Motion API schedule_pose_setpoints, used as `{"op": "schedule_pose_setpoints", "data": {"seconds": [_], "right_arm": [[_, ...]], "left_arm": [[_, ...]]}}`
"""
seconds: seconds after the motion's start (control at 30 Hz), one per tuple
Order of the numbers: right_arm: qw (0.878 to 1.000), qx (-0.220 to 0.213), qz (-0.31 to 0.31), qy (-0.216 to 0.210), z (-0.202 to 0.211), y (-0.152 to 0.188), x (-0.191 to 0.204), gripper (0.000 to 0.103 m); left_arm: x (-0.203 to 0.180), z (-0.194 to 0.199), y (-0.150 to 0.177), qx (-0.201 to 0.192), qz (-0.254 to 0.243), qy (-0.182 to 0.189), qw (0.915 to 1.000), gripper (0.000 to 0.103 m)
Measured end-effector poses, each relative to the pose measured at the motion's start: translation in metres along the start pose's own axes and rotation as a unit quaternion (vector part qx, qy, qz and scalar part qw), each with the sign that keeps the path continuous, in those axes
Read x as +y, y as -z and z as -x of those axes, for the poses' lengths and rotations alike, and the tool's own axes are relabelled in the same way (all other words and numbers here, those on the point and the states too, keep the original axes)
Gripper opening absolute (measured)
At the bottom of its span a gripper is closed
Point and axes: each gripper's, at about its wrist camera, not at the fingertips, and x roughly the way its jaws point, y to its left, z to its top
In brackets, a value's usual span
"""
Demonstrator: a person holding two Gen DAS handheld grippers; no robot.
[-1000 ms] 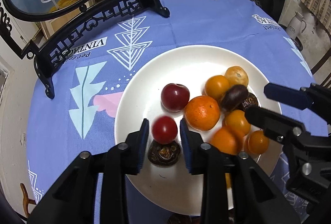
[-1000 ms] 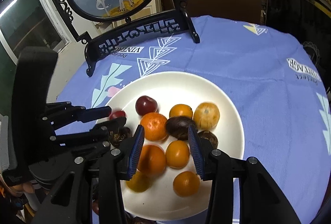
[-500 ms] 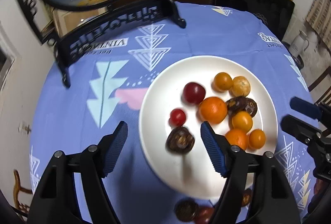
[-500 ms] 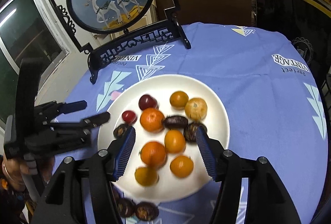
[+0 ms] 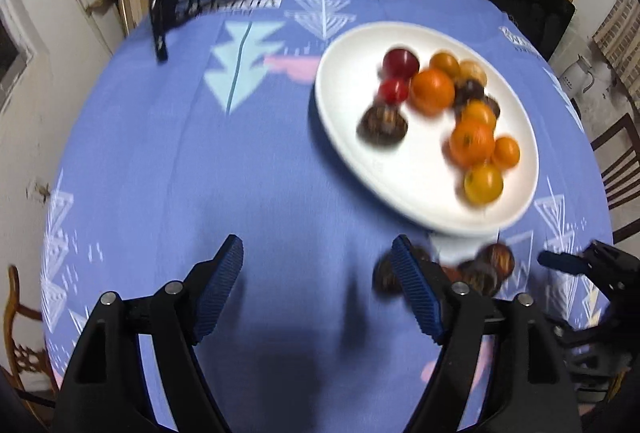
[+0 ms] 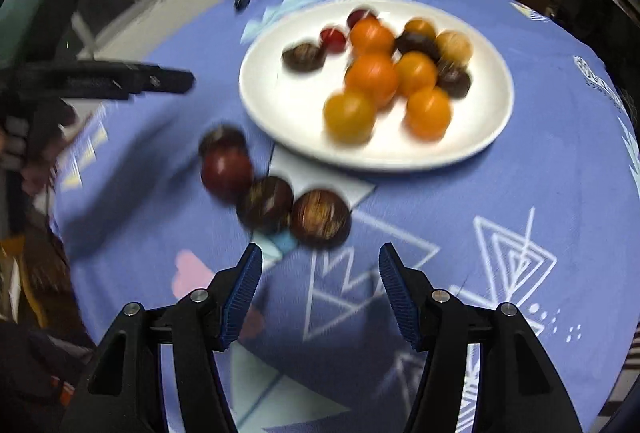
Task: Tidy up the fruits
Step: 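Move both grippers back to the remaining fruits on the cloth, then grasp a dark brown dried fruit with the right gripper while the left grasps another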
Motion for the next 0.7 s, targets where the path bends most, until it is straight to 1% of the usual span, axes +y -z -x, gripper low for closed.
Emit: {"op": "schedule_pose_setpoints", "data": {"seconds": [0.03, 0.13, 0.2, 0.3, 0.37, 0.4, 0.5, 0.6, 0.7], "right_arm": [[1.000, 0.005, 0.012, 0.011, -0.005, 0.003, 0.004, 0.061], [0.999, 0.005, 0.030, 0.029, -0.011, 0.004, 0.009, 0.061], [0.999, 0.004, 0.039, 0.036, -0.016, 0.002, 0.011, 0.061], [0.998, 0.006, 0.042, 0.037, -0.023, -0.005, 0.010, 0.061], [0.999, 0.010, 0.042, 0.032, -0.027, -0.009, 0.009, 0.050], [0.999, 0.013, 0.041, 0.020, -0.029, -0.011, 0.009, 0.039], [0.999, 0.014, 0.035, 0.015, -0.026, -0.012, 0.008, 0.038], [1.000, 0.015, 0.010, 0.008, -0.017, -0.009, 0.000, 0.038], [1.000, 0.011, -0.010, 0.008, -0.010, -0.005, -0.008, 0.038]], "left_arm": [[0.003, -0.001, 0.008, 0.006, 0.002, -0.001, 1.0000, 0.075], [0.009, -0.003, 0.023, 0.019, 0.011, -0.005, 0.9998, 0.075], [0.013, -0.007, 0.030, 0.028, 0.014, -0.010, 0.9995, 0.075], [0.013, -0.011, 0.039, 0.034, 0.004, -0.025, 0.9991, 0.075], [0.010, -0.013, 0.043, 0.037, -0.008, -0.029, 0.9989, 0.075], [0.008, -0.015, 0.044, 0.039, -0.012, -0.029, 0.9988, 0.075], [-0.002, -0.020, 0.044, 0.039, -0.033, -0.018, 0.9985, 0.075], [-0.017, -0.027, 0.042, 0.032, -0.064, -0.013, 0.9974, 0.075], [-0.025, -0.034, 0.036, 0.031, -0.076, -0.009, 0.9966, 0.075]]}}
